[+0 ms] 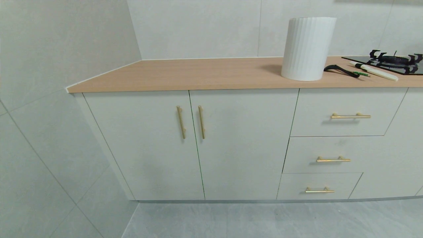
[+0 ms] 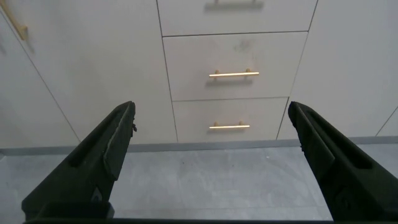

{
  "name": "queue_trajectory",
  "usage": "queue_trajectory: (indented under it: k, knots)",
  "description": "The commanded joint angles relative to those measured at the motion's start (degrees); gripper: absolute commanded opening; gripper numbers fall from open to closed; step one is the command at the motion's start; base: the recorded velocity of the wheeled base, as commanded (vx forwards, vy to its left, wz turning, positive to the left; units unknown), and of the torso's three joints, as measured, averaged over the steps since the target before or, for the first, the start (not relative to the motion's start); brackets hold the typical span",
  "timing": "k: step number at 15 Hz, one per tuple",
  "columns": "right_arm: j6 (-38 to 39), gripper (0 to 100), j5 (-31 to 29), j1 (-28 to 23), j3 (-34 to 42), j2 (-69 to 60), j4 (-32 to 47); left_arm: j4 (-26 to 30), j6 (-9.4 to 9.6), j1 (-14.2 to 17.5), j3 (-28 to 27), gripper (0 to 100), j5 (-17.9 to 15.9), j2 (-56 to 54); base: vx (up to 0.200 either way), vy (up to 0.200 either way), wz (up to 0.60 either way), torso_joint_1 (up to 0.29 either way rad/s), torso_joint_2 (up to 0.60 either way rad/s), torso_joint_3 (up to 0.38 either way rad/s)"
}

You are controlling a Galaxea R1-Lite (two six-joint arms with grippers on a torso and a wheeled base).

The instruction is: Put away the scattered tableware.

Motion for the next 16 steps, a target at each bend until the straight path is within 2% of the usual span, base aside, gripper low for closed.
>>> queue_trajectory:
  k: [1,4,16]
  knots:
    - [0.0,100,0.0,0.0,0.0,0.0,0.0,0.0,0.04,0.0,0.0,100,0.0,0.1,0.0,0.0,0.0,0.0,0.0,0.0]
    - [0.2,100,0.0,0.0,0.0,0.0,0.0,0.0,0.13,0.0,0.0,100,0.0,0.1,0.0,0.0,0.0,0.0,0.0,0.0]
    - [0.6,100,0.0,0.0,0.0,0.0,0.0,0.0,0.04,0.0,0.0,100,-0.1,0.1,0.0,-0.2,0.0,0.004,0.0,0.002]
